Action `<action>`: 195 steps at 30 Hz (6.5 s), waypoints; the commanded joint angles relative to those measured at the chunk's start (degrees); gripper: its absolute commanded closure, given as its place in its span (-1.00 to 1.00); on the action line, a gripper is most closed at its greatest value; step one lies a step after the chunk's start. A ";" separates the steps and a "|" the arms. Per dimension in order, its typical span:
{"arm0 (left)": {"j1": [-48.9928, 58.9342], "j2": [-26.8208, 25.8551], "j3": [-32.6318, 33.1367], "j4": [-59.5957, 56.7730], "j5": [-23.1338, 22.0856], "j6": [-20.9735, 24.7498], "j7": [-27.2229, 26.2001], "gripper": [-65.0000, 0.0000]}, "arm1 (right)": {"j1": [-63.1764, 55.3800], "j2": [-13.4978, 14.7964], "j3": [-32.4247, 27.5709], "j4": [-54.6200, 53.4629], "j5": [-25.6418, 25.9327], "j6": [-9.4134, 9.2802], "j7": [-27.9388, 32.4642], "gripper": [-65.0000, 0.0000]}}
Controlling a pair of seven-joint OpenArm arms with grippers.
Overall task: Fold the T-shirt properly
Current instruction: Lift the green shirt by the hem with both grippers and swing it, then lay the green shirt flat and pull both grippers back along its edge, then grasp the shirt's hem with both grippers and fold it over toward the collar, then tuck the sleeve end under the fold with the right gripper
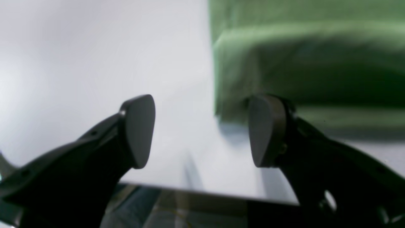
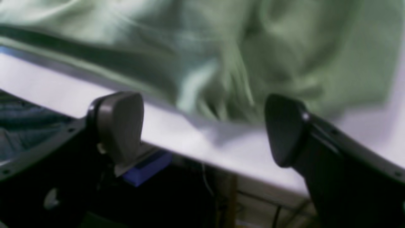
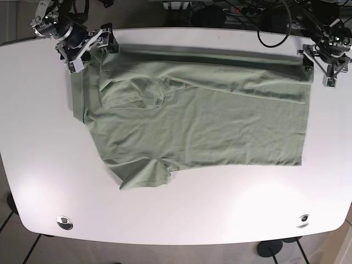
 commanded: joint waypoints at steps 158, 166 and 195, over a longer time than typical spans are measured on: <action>-7.21 -5.84 9.55 -1.23 -13.05 3.72 4.59 -0.12 | 35.50 2.53 -19.48 -23.18 -13.54 -8.77 3.29 -0.50; -8.88 -7.60 9.11 -9.85 -13.05 3.72 4.50 -0.12 | 34.62 2.26 -26.95 -29.86 -13.54 -8.77 7.42 -0.47; -8.36 -7.77 9.20 -18.90 -6.54 3.63 -3.94 -0.12 | 8.95 -0.20 -5.85 0.21 -1.41 -9.48 -2.34 0.82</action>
